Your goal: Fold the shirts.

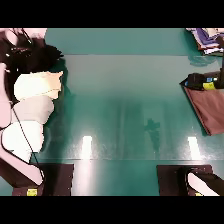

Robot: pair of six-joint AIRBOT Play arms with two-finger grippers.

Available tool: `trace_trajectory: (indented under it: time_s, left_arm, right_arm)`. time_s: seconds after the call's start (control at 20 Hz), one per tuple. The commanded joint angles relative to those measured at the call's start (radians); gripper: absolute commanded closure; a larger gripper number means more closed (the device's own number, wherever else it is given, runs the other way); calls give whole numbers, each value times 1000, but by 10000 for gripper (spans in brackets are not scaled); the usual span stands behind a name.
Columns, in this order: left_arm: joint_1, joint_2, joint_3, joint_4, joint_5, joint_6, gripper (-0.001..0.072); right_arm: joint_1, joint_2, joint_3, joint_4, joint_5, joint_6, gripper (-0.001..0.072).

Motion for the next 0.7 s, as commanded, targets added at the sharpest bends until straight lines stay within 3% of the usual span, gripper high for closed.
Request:
trace_trajectory:
  time_s: [0.0,0.25,0.5,0.65]
  left_arm:
    - [-44,236,23,-29,-75,8,687]
    - [-246,539,23,-28,-228,6,687]
    - [-531,571,-68,-28,-533,-56,687]
    - [-707,571,-291,-30,-502,-101,686]
  right_arm:
    - [0,0,108,0,-71,-1,693]
    - [0,0,311,0,-168,-4,694]
    - [0,1,406,1,-127,-10,693]
    - [0,1,415,1,-85,-10,693]
